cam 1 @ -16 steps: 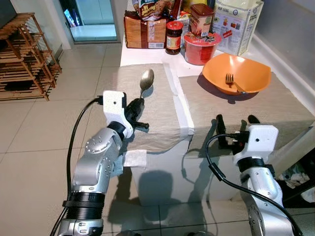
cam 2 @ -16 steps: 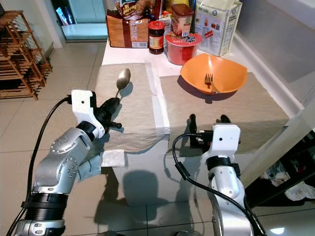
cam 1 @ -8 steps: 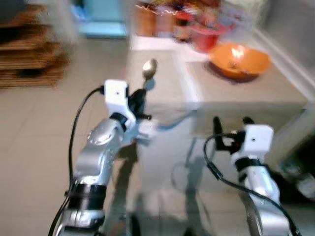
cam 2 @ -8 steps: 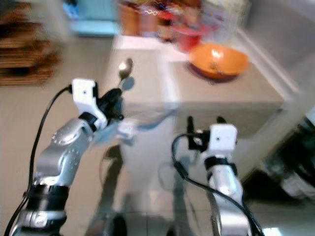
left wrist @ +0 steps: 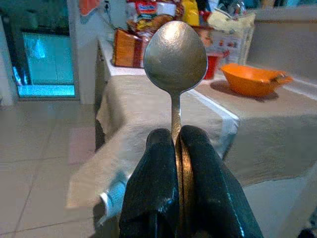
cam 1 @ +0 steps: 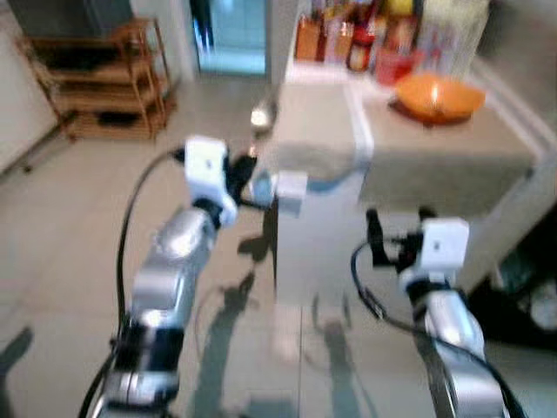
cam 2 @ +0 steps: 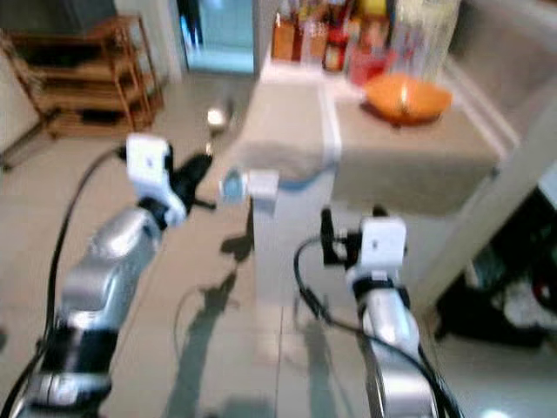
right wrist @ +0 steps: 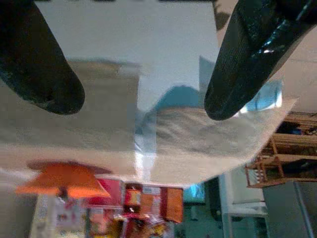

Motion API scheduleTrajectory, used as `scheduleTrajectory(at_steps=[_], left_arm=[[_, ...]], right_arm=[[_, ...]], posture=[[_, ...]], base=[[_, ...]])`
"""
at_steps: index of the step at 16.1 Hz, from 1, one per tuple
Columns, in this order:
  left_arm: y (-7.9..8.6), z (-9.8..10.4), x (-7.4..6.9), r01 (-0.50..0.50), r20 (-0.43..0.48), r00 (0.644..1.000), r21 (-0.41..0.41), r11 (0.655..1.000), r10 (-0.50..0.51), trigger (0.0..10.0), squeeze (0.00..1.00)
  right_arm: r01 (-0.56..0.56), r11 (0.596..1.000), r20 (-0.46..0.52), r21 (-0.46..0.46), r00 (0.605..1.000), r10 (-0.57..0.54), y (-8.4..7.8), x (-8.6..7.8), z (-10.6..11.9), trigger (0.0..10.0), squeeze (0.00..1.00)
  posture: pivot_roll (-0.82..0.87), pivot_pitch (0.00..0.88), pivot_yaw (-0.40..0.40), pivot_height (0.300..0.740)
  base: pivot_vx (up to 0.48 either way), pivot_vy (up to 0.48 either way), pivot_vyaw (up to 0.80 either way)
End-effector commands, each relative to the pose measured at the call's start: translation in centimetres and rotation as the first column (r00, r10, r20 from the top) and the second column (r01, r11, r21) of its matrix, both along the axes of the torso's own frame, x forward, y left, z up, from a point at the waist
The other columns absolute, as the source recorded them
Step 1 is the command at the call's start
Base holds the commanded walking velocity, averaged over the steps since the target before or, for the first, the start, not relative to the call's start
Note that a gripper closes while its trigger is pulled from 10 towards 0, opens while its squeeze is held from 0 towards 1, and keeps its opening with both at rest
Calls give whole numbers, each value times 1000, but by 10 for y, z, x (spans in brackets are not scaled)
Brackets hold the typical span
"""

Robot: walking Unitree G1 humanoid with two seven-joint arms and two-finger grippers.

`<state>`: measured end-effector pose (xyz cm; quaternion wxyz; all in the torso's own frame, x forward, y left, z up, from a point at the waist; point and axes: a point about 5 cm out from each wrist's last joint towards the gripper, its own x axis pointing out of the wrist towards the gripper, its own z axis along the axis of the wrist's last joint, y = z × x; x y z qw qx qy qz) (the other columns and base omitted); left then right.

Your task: Setting the table

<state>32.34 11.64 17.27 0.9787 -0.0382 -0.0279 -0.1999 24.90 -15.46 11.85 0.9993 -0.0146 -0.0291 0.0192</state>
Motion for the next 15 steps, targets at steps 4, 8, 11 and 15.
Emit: scheduleTrajectory(at_steps=[4,8,11,15], left_arm=[[-14,0,1,32,6,999,31,999,-32,0,0],[-10,-8,5,3,-29,1000,66,998,-1,0,0],[-11,-10,9,-3,-38,999,80,997,6,0,0],[-14,-13,9,-25,-48,998,80,996,29,0,0]], right_arm=[[16,1000,-18,-5,1000,-16,-5,0,-2,10000,0],[17,1000,-20,-6,1000,-17,-5,0,-2,10000,0],[23,1000,-21,-8,1000,-23,-4,-1,-2,10000,0],[19,999,-29,-33,999,-20,-6,-2,-2,10000,0]], posture=[[-91,21,26,740],[-91,21,28,740],[-100,26,37,740],[-104,29,37,740]], base=[[0,-461,0],[0,-448,0],[170,-407,0],[271,-393,361]])
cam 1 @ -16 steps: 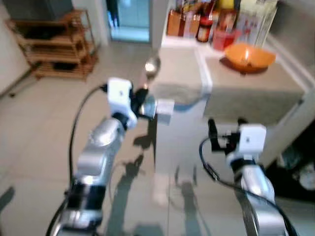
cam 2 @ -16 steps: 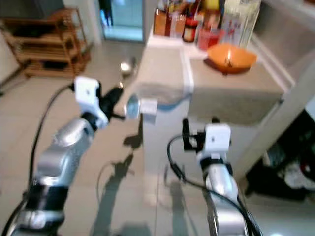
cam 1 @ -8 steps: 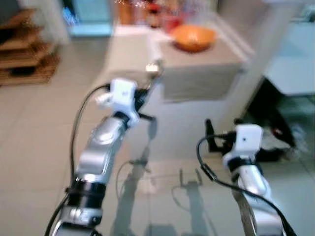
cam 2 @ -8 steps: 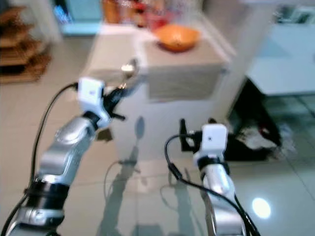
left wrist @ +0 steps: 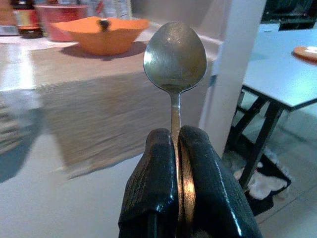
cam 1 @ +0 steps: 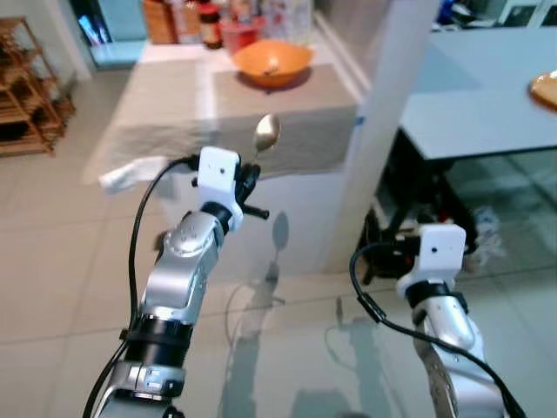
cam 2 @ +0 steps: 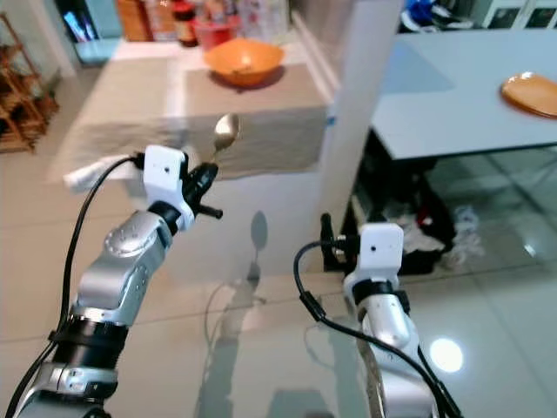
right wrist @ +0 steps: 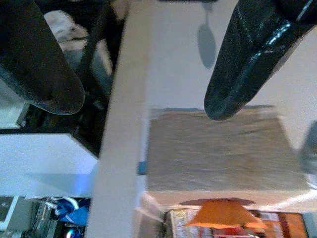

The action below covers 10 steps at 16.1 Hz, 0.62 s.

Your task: Setting the table

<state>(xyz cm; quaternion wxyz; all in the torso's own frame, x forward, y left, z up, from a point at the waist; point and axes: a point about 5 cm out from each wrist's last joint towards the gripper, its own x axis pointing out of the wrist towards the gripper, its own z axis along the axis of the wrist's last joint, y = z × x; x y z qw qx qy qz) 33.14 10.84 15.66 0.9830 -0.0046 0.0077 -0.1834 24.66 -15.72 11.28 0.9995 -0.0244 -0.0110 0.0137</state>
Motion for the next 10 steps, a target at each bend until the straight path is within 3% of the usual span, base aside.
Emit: scheduleTrajectory(at_steps=[1,2,10], left_arm=[[-6,3,1,6,9,1000,1,1000,-6,0,0],[-7,3,1,5,9,1000,1,1000,-5,0,0],[-19,8,-2,60,55,997,-27,998,-59,0,0]], right_arm=[[13,1000,0,-14,1000,-13,-4,1,3,10000,0],[16,1000,0,-11,1000,-16,-4,1,3,10000,0],[34,999,-7,-13,999,-34,-8,-2,2,10000,0]], posture=[[-104,31,37,740],[-104,31,37,740],[-128,24,44,740]], base=[[285,-382,706],[285,-382,706],[278,-388,0]])
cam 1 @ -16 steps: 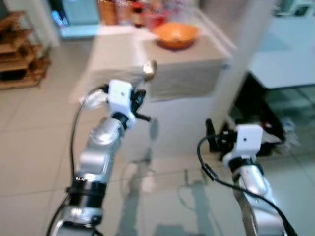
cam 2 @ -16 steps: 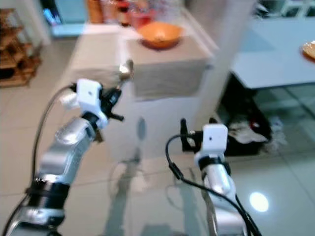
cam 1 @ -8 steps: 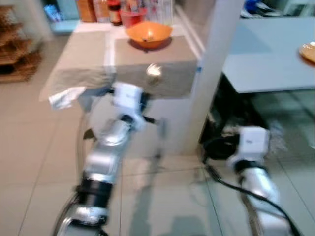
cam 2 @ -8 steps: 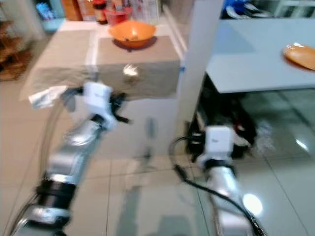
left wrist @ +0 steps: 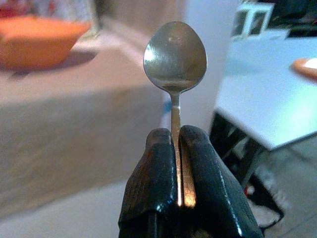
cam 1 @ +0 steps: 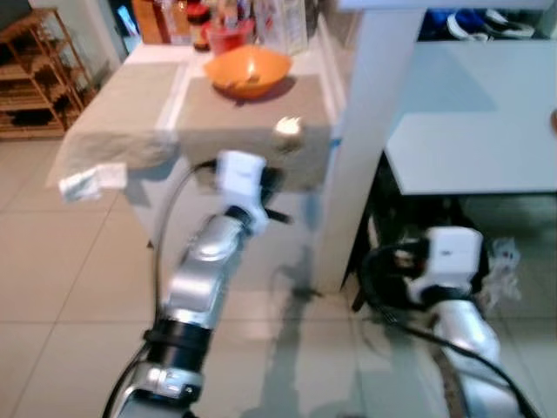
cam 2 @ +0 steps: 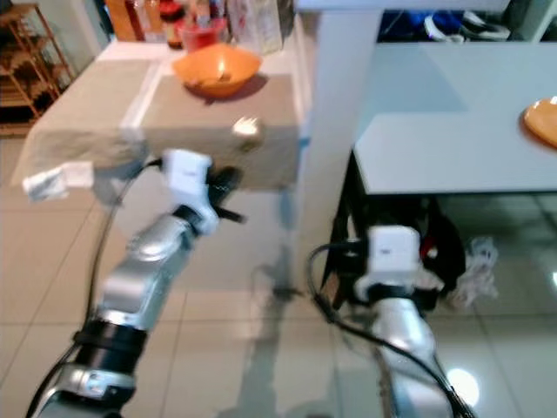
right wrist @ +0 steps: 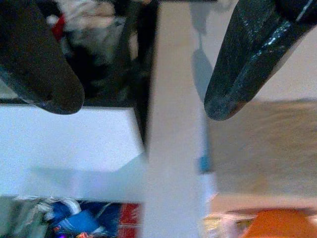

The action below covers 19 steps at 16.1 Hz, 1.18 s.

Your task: Setting the table

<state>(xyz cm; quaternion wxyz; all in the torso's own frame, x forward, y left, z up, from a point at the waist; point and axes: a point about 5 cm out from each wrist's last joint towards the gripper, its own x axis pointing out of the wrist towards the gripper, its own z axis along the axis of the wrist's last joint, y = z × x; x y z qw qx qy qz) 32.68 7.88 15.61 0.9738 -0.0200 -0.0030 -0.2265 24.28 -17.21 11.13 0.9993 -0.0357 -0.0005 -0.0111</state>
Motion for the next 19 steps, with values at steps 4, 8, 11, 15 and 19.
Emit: scheduleTrajectory(at_steps=[4,8,11,15,19], left_arm=[[4,12,-1,7,72,997,-2,1000,-7,0,0],[7,11,2,0,75,997,22,1000,-2,0,0],[10,5,2,-5,58,998,28,1000,3,0,0],[42,-3,-6,-114,54,992,6,994,113,0,0],[64,-4,-22,-226,92,970,20,974,223,0,0]], right_arm=[[-13,1000,13,7,1000,13,6,3,2,10000,0],[-16,1000,13,8,1000,16,6,4,2,10000,0],[-11,1000,14,6,1000,10,5,0,2,10000,0],[6,1000,71,17,997,-7,1,-4,9,10000,0],[10,1000,106,15,994,-12,0,-8,10,10000,0]], posture=[[-129,5,47,740],[-128,0,51,740],[-139,0,47,740],[-142,0,46,740],[-133,0,51,740]], base=[[242,-412,0],[245,-410,0],[245,-411,0],[249,-407,0],[324,-350,0]])
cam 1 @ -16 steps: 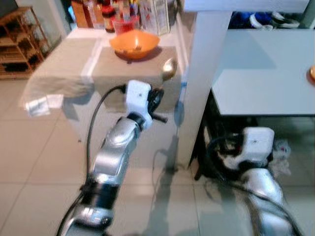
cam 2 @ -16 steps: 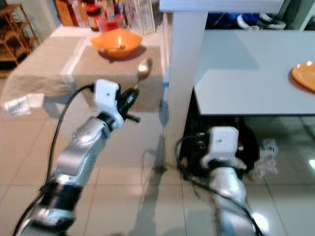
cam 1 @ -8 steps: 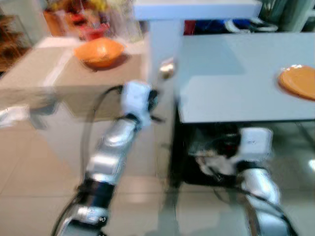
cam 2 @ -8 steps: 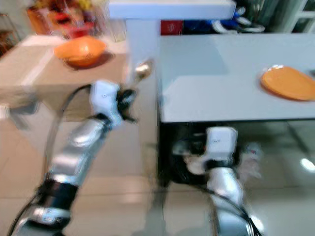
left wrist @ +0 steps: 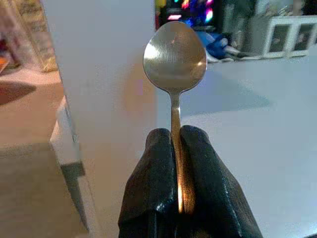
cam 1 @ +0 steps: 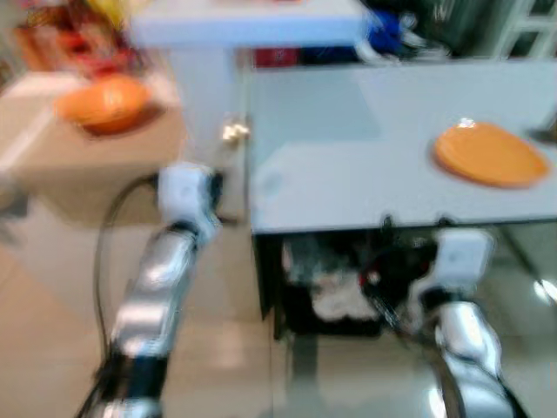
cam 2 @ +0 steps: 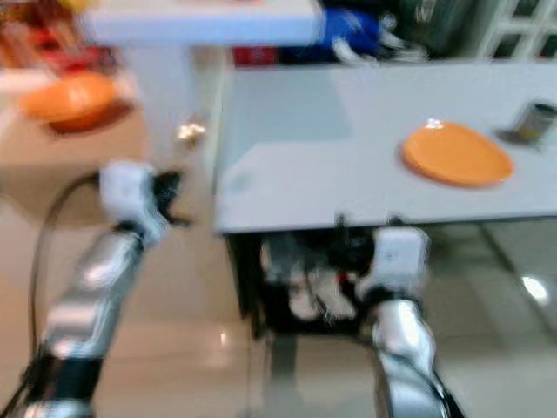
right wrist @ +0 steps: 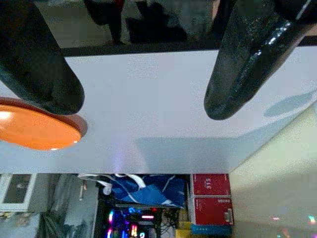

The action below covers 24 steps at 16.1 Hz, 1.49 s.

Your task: Setting the table

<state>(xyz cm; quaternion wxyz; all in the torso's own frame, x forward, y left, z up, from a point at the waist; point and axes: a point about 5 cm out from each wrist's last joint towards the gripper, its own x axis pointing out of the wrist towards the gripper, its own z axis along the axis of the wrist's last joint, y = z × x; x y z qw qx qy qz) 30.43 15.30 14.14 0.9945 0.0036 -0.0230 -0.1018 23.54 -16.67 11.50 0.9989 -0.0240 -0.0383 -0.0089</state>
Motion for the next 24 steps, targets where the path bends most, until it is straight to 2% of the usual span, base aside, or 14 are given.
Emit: scheduleTrajectory(at_steps=[1,3,5,7,9,10,11,12,15,18,24], left_arm=[[0,7,-6,-7,25,1000,0,1000,7,0,0],[20,-1,-18,-71,-19,997,3,997,71,0,0],[33,-9,-35,-123,-67,990,28,992,125,0,0],[41,-9,-46,-110,-90,989,46,993,114,0,0],[32,-9,-59,-21,-104,994,-12,1000,19,0,0],[29,-9,-60,-17,-103,995,-18,1000,15,0,0],[17,-2,-56,11,-63,998,-4,1000,-11,0,0],[13,2,-53,23,-48,999,0,1000,-23,0,0],[7,9,-45,82,-18,997,34,996,-81,0,0],[5,13,-37,96,-6,995,45,994,-95,0,0],[-4,12,-39,143,-4,990,53,988,-143,0,0]], right_arm=[[17,1000,43,-8,999,-17,-5,-1,7,10000,0],[11,1000,54,-13,998,-11,-6,-7,8,10000,0],[-6,1000,38,-27,999,7,-5,-18,6,10000,0],[-4,999,23,-31,1000,5,-8,-22,4,10000,0],[-1,999,25,-36,1000,2,-10,-21,4,10000,0],[-1,999,26,-36,1000,2,-10,-21,4,10000,0],[-4,999,33,-33,999,6,-9,-17,5,10000,0],[-9,999,37,-33,999,11,-7,-15,6,10000,0],[-2,1000,38,-24,999,3,-4,-11,4,10000,0],[0,999,36,-34,999,2,-4,-10,4,10000,0],[-13,999,36,-39,999,14,-2,-8,3,10000,0]], posture=[[-134,0,58,740],[-135,0,59,740],[-133,0,57,740],[-131,0,49,740],[-124,0,45,740],[-124,0,45,740],[-120,0,45,740],[-120,0,48,740],[-122,0,58,740],[-126,0,62,740],[-128,0,62,740]], base=[[334,-341,0],[336,-339,0],[332,-343,0],[311,-362,0],[311,-360,0],[319,-356,0],[319,-352,0],[319,-356,0],[280,-386,0],[270,-394,0],[270,-394,0]])
